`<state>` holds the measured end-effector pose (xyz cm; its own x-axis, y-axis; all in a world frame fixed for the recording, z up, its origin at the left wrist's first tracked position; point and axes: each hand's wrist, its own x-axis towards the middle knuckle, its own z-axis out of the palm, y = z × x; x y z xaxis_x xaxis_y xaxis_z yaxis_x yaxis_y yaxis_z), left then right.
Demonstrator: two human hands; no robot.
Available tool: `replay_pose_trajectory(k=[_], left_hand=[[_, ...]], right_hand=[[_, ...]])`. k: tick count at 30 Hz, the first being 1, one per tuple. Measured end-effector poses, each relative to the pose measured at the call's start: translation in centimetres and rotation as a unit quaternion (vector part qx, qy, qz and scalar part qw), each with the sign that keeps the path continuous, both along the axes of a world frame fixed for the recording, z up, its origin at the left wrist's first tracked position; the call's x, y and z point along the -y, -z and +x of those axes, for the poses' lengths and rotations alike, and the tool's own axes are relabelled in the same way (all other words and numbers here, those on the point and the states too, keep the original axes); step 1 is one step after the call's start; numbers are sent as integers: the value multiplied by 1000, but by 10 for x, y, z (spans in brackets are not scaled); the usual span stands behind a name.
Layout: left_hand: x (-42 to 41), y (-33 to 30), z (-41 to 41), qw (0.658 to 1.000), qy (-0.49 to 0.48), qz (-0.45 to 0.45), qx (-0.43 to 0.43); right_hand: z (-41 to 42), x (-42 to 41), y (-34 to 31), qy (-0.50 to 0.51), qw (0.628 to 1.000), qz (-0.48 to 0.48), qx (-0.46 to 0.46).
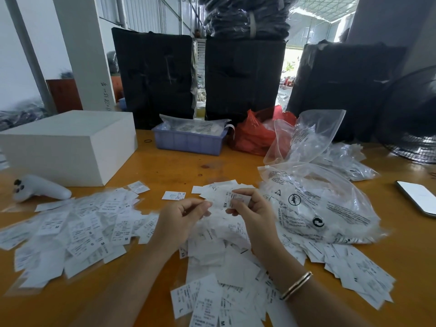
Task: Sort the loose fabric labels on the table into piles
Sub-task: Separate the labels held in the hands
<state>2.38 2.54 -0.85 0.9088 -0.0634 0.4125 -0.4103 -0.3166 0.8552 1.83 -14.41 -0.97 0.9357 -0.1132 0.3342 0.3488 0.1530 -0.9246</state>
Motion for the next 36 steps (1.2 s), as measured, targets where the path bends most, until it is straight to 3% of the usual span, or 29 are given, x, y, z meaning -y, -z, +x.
replay_pose_trajectory(k=[9,18,23,25,36], left_hand=[[0,-3,-3,1000,-5,2,7],[1,1,-2,1000,-11,15,4],[0,1,-1,999,-17,-31,-11],[1,1,0,999,-16,-34,-15],[2,0,-3,998,-37,12,46]], right_hand=[[-4,-2,1,-30,994,-108,6],[-3,-3,5,-76,992,-69,-68],[0,0,-1,-90,986,119,-78],[-1,2,-2,-87,982,146,-79],[-7,-12,-1,34,995,-95,-17]])
